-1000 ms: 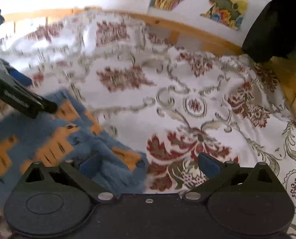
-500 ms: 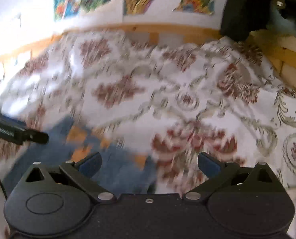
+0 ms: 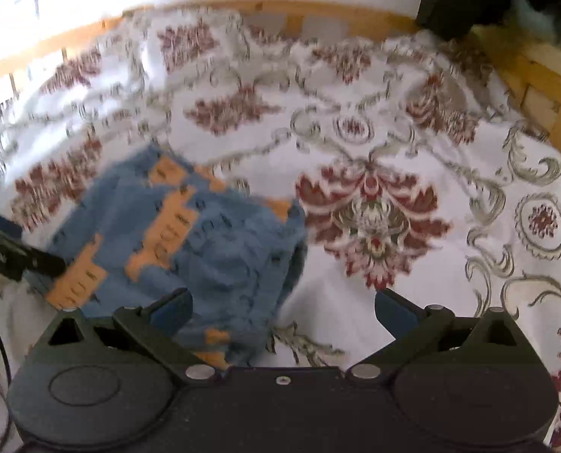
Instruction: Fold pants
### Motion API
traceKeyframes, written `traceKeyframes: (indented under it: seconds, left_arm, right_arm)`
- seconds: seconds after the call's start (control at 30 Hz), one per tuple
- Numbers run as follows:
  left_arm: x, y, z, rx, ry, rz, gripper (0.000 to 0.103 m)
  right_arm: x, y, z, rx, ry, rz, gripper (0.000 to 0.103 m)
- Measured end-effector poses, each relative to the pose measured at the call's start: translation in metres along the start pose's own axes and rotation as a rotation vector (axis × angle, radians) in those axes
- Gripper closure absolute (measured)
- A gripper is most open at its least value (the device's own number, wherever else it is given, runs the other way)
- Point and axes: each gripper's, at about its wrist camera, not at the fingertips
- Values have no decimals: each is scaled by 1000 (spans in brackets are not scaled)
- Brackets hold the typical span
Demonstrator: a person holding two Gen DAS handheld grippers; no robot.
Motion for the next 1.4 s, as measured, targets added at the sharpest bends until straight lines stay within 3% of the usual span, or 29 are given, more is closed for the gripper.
traceKeyframes:
  seconds: [0.27,0.67,0.87,0.97,1.07,1.13,1.27,1.4]
  left_arm:
    - [-15,-1,13,-62,-95,-93,0]
    - [-4,-24,15,-118,-82,-71,0]
    - [-9,-74,9,-228,-44,-117,0]
    - [-20,-96,-8,-223,3,-171,0]
    - [-30,-109,-26,-247,-64,-220,0]
    - [-29,-115,-40,-242,-111,-212,0]
    - [-14,-120,-55,-233,-66,-134,0]
    - [-7,-119,-48,-241,-34,-90,0]
  right_arm:
    - [-6,-7,1,-61,37,-29,1]
    - [-9,-18,-17,-80,10,-76,1]
    - [-1,-17,-23,-63,0,-57,1]
    - [3,-13,-23,-61,10,-39,1]
    - [4,-11,-27,-40,6,-42,1]
    - [5,-9,-32,-15,15,-39,1]
    - [6,-5,-41,32,35,-37,1]
    - [1,-4,-36,21,17,-65,1]
Point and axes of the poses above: each gripper's, at about its wrist camera, not at the fingertips, and z roughly against the way its jaws point, x to its left, y to its underside, and after that the axes turned 10 degrees about x, right-handed
